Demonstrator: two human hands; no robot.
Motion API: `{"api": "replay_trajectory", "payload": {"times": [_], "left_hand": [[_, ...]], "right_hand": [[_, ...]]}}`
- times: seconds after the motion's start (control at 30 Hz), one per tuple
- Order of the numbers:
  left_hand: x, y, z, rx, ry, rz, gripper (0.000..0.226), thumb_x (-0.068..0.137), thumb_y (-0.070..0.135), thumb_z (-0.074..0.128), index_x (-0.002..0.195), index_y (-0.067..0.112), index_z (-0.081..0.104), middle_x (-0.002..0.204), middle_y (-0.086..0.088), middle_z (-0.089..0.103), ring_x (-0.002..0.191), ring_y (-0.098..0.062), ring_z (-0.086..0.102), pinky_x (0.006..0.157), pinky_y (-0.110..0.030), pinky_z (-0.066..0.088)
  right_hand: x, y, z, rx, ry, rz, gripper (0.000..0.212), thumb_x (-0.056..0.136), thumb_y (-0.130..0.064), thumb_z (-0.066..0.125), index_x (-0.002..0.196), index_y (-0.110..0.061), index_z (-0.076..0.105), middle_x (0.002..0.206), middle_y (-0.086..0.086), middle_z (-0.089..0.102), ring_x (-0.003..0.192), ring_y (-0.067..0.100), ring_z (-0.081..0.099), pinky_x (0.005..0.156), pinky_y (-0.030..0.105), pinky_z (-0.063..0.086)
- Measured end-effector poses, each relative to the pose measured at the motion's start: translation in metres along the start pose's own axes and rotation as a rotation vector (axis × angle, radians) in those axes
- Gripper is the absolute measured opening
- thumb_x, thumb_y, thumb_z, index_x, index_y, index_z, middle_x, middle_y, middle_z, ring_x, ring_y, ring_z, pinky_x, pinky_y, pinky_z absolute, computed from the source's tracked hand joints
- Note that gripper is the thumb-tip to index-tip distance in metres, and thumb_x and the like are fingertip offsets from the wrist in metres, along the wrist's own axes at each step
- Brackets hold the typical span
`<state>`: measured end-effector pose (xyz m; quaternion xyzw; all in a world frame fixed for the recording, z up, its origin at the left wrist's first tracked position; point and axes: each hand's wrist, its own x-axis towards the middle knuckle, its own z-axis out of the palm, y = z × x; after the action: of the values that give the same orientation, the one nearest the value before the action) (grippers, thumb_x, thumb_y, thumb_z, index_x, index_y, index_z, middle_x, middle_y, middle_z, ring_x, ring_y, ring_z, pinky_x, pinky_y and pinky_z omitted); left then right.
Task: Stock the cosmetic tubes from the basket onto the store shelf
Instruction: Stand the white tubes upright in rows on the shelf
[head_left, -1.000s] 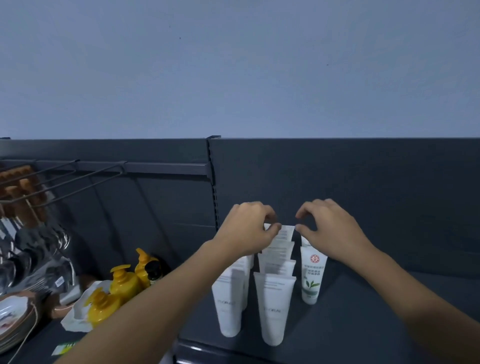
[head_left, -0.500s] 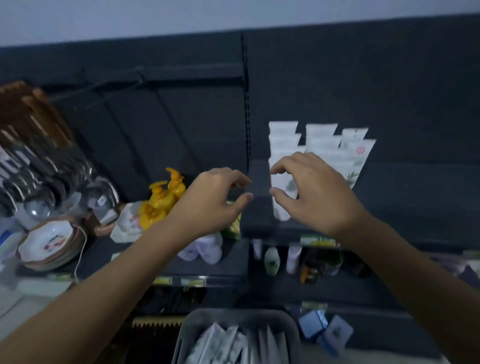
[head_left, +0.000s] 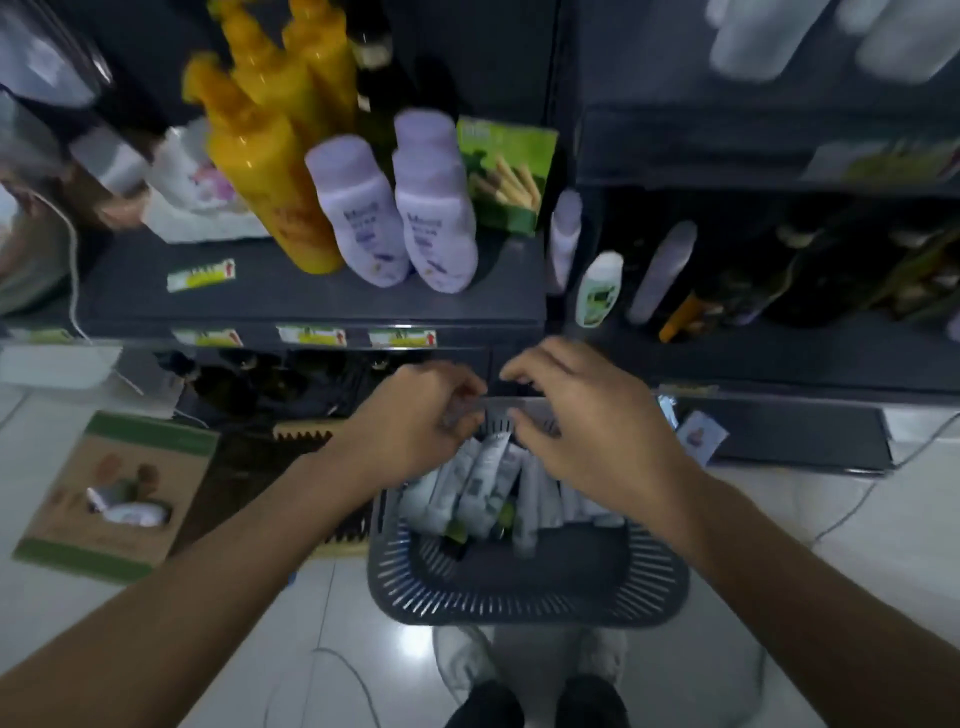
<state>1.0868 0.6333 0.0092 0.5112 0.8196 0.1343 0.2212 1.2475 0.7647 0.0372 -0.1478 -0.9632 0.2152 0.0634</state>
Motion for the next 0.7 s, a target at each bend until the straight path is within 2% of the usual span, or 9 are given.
{"api": "replay_trajectory", "payload": {"times": [0.13,0.2,0.3,0.43,0.6,0.7], "left_hand": [[0.012,-0.048,0.080,0.097,-0.161,-0.138,0.027,0.097,0.028,0.060,0.123,0.021,0.062,0.115,-0.005,0.069,0.102,-0.024,0.065,0.083,-0.038,0.056],[0.017,-0.065,0.109,0.126,-0.172,-0.196,0.035,0.097,0.026,0.058,0.132,0.019,0.057,0.120,-0.009,0.068,0.104,-0.029,0.066,0.083,-0.042,0.057],[0.028,-0.079,0.140,0.166,-0.175,-0.281,0.044,0.096,0.019,0.057,0.139,0.015,0.049,0.122,-0.014,0.065,0.105,-0.036,0.066,0.080,-0.047,0.058],[0.040,-0.080,0.167,0.235,-0.230,-0.327,0.033,0.097,0.014,0.056,0.130,0.007,0.052,0.121,-0.014,0.062,0.107,-0.036,0.064,0.076,-0.045,0.054],[0.049,-0.072,0.180,0.322,-0.263,-0.361,0.035,0.099,0.012,0.056,0.133,0.002,0.050,0.128,-0.017,0.060,0.118,-0.036,0.059,0.089,-0.044,0.050],[0.049,-0.067,0.180,0.356,-0.244,-0.366,0.042,0.099,0.013,0.057,0.137,0.002,0.044,0.131,-0.019,0.058,0.122,-0.038,0.057,0.095,-0.044,0.048]], "right_hand": [[-0.002,0.027,0.083,0.007,-0.134,0.093,0.027,0.098,-0.032,0.059,0.124,-0.024,0.058,0.121,-0.006,0.058,0.111,0.016,0.060,0.085,0.040,0.057],[-0.001,0.039,0.118,0.020,-0.190,0.151,0.027,0.100,-0.030,0.056,0.126,-0.023,0.057,0.125,-0.005,0.057,0.110,0.018,0.062,0.084,0.040,0.056],[0.004,0.056,0.167,-0.072,-0.288,0.184,0.028,0.100,-0.023,0.052,0.128,-0.017,0.054,0.125,0.005,0.054,0.114,0.026,0.058,0.083,0.042,0.055],[0.009,0.071,0.216,-0.204,-0.369,0.177,0.034,0.099,-0.016,0.054,0.133,-0.013,0.053,0.127,0.012,0.057,0.120,0.032,0.054,0.083,0.040,0.050],[0.018,0.079,0.257,-0.005,-0.341,0.372,0.037,0.100,-0.035,0.056,0.128,-0.012,0.055,0.124,0.017,0.062,0.116,0.037,0.057,0.090,0.046,0.054],[0.021,0.082,0.274,0.016,-0.354,0.433,0.042,0.098,-0.041,0.058,0.128,-0.013,0.056,0.125,0.017,0.060,0.117,0.036,0.057,0.091,0.041,0.050]]}}
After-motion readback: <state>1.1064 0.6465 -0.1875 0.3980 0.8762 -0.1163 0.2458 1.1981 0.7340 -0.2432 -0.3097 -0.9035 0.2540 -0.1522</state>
